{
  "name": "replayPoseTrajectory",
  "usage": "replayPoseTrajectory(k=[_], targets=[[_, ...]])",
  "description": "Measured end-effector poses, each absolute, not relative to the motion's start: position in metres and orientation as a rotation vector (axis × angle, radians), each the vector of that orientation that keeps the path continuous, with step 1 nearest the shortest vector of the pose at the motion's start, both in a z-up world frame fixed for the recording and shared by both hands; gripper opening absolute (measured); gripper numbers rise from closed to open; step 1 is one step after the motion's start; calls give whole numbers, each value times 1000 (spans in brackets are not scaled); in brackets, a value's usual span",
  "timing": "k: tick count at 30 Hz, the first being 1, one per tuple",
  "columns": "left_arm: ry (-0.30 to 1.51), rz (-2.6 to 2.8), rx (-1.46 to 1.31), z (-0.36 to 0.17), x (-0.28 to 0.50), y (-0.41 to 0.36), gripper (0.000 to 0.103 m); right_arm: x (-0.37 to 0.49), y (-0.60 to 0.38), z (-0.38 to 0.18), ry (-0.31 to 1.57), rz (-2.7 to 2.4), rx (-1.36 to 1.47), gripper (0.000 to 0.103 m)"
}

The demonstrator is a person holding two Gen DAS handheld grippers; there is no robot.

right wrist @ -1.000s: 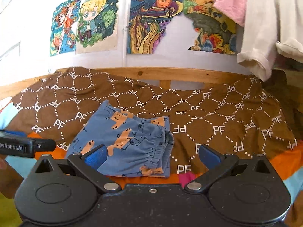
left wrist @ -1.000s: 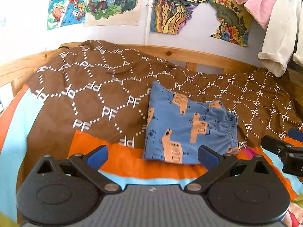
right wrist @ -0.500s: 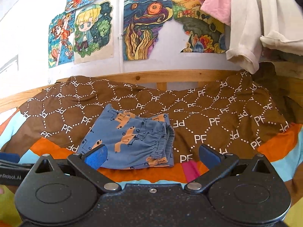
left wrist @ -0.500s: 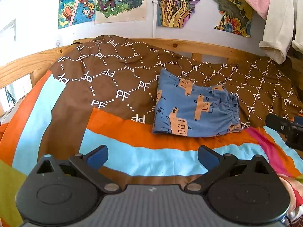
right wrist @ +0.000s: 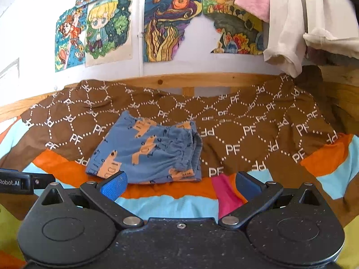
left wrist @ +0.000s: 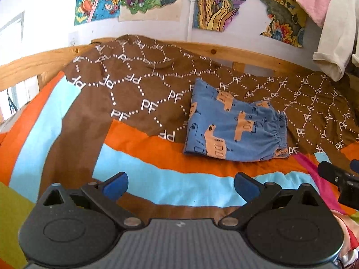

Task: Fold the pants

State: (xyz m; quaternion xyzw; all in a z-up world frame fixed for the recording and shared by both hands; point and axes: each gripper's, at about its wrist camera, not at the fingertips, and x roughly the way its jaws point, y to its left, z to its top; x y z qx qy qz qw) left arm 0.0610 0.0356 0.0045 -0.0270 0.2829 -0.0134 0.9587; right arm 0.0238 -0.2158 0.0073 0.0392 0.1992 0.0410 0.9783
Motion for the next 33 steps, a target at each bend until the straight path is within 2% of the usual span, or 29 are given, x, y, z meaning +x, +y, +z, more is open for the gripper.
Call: replayPoseTrajectory(k=[33], targets=[[570,-30,-66,-5,66,34,103,30,-216,-5,434,87,81,102]])
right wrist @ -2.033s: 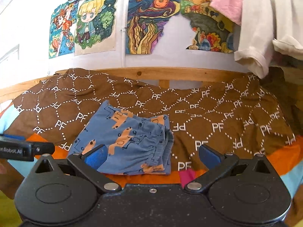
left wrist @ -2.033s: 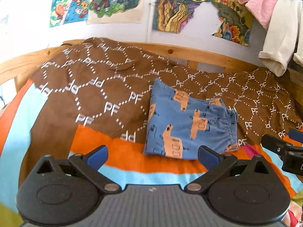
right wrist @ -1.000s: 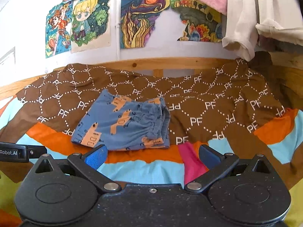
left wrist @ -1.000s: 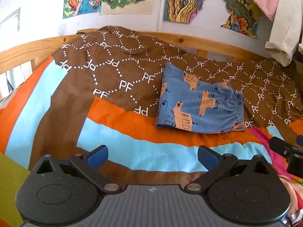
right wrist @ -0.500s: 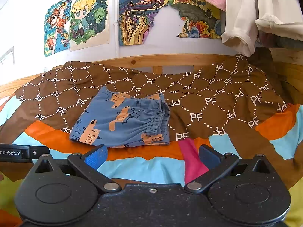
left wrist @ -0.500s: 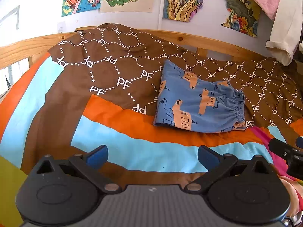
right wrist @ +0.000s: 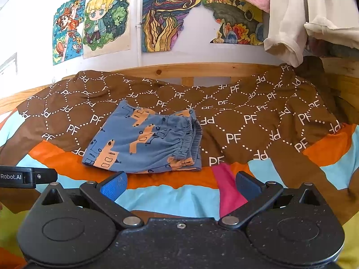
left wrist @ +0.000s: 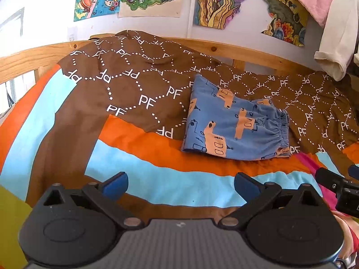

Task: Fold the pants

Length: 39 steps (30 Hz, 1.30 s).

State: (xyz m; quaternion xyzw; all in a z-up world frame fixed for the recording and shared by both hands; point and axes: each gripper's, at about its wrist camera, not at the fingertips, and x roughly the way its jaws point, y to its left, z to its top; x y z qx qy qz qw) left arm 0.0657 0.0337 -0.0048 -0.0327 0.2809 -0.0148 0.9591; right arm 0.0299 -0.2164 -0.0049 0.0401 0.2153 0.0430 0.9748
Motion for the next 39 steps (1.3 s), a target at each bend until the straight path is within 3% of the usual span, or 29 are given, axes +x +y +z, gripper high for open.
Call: replayPoseTrajectory(k=[39], targets=[[576,-32,-62,-6,66,32,103,31,-216,-8,453,83,86,102]])
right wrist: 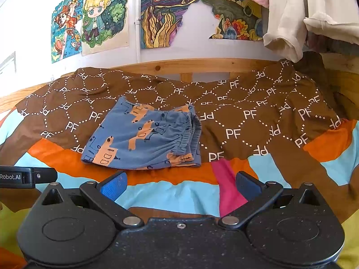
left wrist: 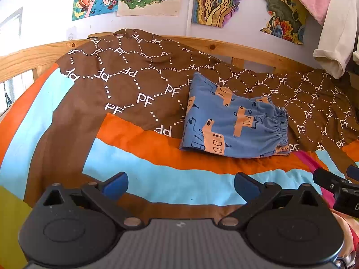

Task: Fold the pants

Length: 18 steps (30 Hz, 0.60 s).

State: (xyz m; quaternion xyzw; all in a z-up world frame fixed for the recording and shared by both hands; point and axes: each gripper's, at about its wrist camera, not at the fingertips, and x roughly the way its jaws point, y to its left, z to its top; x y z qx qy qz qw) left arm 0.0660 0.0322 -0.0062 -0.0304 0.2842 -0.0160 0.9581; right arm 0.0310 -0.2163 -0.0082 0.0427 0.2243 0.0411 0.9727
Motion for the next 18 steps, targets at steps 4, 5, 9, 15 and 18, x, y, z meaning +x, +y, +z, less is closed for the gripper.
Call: replayPoseTrajectory(k=[4,5,9,15,18], targets=[[577,-32,-61,-6,66,32,103,31,-216,-8,453,83,86,102],[577,-32,-62,-6,66,32,103,31,-216,-8,454,83,87,102],[582,-34,-67,-8,67,32,103,31,-216,-9,455,84,86,102],[608,-11,-50,-7,68,30,103,32,-216,-10,459,85,86,102],[650,16,-33,-7,71,30,103,32,-216,-10,459,86,85,102]])
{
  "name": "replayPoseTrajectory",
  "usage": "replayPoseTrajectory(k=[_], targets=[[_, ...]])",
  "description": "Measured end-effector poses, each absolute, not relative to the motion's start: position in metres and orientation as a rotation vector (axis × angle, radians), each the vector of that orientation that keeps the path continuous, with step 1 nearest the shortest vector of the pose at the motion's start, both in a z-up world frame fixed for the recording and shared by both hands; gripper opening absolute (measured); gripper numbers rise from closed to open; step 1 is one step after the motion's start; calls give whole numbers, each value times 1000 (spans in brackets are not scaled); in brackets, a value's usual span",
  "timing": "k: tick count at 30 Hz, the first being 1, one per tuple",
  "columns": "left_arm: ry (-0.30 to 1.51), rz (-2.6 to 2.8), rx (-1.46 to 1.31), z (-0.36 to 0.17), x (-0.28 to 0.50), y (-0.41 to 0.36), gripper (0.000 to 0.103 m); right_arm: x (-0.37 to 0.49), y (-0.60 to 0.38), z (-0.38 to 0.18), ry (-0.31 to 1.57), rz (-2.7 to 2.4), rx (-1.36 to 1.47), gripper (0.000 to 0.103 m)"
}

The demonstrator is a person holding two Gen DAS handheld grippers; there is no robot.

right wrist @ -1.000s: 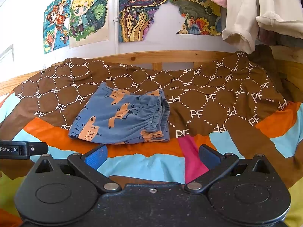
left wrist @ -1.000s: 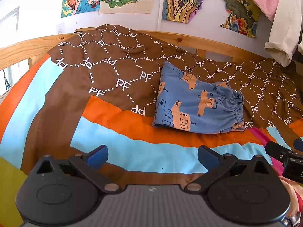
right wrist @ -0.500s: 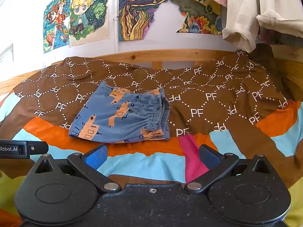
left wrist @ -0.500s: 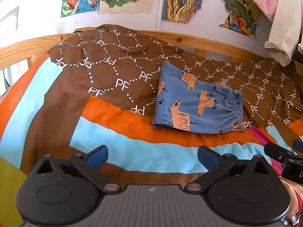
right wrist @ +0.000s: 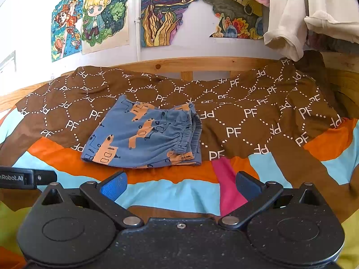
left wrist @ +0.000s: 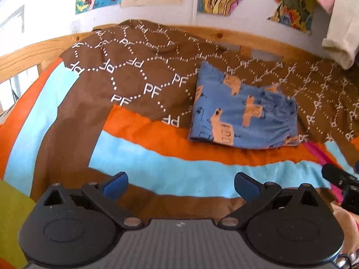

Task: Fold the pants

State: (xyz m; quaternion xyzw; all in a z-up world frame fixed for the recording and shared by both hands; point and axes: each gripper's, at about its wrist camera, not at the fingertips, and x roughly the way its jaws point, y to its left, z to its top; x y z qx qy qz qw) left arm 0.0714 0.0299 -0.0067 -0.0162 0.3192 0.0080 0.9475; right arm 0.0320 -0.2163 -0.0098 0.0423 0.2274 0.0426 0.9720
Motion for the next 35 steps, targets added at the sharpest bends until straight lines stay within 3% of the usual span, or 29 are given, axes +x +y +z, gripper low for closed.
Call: replayPoseTrajectory(k=[35], targets=[[637,-13,53,-6,69,20,103,32,-217,-12,469,90,88,102]])
